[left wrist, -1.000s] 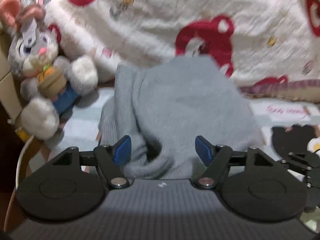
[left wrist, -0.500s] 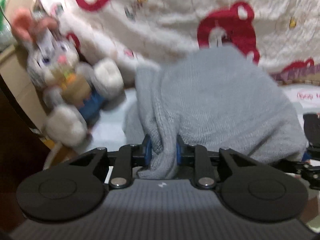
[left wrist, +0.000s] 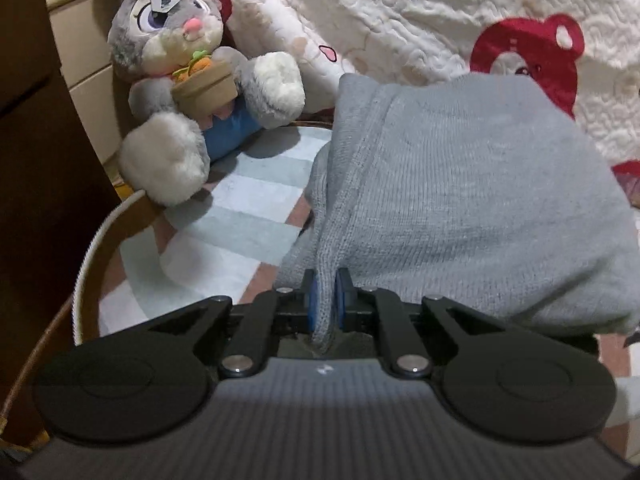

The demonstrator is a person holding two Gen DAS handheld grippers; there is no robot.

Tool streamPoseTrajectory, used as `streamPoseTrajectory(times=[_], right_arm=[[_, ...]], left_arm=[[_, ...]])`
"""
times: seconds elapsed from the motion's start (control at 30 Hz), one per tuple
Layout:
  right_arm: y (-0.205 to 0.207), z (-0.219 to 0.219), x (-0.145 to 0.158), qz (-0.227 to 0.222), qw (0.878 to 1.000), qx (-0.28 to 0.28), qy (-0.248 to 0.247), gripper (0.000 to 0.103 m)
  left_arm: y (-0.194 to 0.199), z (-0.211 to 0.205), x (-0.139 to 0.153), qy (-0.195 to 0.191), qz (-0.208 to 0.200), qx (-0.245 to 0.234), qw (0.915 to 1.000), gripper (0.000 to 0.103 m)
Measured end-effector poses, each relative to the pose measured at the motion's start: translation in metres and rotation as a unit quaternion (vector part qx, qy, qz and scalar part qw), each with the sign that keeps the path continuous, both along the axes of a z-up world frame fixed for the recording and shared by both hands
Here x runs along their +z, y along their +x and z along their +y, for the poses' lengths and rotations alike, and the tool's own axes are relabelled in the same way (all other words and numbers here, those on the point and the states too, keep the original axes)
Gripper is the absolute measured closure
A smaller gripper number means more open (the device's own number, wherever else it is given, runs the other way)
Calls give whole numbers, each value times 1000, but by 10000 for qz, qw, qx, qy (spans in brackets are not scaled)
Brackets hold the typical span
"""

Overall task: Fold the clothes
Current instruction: 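Lift the folded sweatshirt with both tools and carry it toward the clothes stack, then lower the folded sweatshirt onto the stack of folded clothes with both tools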

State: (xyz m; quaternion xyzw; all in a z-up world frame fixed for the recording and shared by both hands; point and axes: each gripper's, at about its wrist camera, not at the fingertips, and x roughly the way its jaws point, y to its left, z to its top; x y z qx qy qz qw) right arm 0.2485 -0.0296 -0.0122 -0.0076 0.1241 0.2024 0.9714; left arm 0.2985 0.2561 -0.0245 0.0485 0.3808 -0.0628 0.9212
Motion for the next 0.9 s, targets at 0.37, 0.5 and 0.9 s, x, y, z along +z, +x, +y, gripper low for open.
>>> streamPoseTrajectory(times=[0.37,0.5,0.9], right_arm=[[35,39,-37,615,9922,266,-1049,61],[33,37,-40,934,9926,360,-686,60],[60,-65,-45,2028,9430,-175,2634,36]], left_arm=[[12,10,-5,-213,255,462,9984,94],[13,12,-6,-272,282,645,9972,92],[15,16,6,-394,-50,868,9954,85]])
